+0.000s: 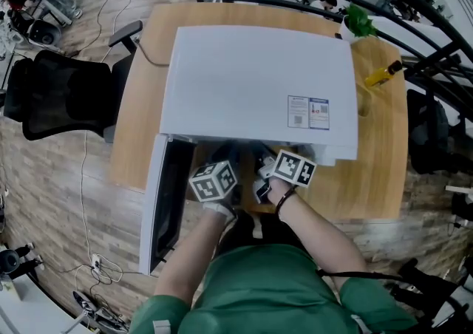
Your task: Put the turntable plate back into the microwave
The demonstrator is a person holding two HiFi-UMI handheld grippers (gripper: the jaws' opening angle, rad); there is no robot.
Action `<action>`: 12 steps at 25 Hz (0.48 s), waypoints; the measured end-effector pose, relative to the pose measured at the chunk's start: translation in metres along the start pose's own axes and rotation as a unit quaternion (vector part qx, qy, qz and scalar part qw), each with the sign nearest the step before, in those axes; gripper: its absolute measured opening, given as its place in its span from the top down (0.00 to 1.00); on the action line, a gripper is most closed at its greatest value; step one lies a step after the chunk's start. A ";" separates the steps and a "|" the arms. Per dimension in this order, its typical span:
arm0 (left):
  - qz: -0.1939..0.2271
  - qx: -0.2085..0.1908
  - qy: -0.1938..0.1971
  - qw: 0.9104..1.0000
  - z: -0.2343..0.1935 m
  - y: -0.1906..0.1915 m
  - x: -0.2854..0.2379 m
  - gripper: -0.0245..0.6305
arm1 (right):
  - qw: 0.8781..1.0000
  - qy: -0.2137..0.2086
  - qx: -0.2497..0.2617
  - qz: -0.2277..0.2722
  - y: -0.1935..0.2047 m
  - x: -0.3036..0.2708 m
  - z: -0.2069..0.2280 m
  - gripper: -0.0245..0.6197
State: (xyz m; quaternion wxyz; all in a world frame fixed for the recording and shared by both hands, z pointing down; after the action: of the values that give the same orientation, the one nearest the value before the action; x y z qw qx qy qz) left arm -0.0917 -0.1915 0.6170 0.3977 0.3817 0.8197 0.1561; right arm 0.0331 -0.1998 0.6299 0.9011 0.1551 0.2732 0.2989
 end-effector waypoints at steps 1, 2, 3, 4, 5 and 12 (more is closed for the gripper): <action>-0.001 -0.001 0.000 1.000 0.001 0.000 0.000 0.85 | 1.000 -0.001 0.002 -0.006 0.002 -0.001 -0.001 0.93; -0.001 -0.002 -0.001 1.000 0.001 -0.001 0.000 0.85 | 1.000 -0.003 0.002 -0.010 0.003 -0.001 -0.001 0.93; -0.001 -0.002 -0.001 1.000 0.001 -0.001 0.001 0.85 | 1.000 -0.004 0.001 -0.012 0.005 0.000 -0.001 0.93; -0.002 -0.003 -0.001 1.000 0.001 -0.001 0.001 0.85 | 1.000 -0.004 -0.002 -0.010 0.007 0.000 0.000 0.95; -0.003 -0.003 0.000 1.000 0.000 0.000 0.001 0.85 | 1.000 -0.003 -0.006 -0.006 0.008 0.002 0.002 0.95; -0.006 -0.002 0.000 1.000 -0.002 0.006 0.007 0.85 | 1.000 -0.011 0.002 0.001 0.010 0.012 0.000 0.95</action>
State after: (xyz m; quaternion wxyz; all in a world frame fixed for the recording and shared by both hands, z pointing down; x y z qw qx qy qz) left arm -0.0929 -0.1824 0.6181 0.3988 0.3765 0.8216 0.1553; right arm 0.0365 -0.1850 0.6299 0.9034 0.1602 0.2635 0.2980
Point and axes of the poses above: the fingertips, and each gripper's own axes: x backward along the fingers, z to its right, y out of its underside, the point moved 5 cm from there along x, backward along the fingers, and after that the axes turned 11 degrees about x, right-handed, at the moved point
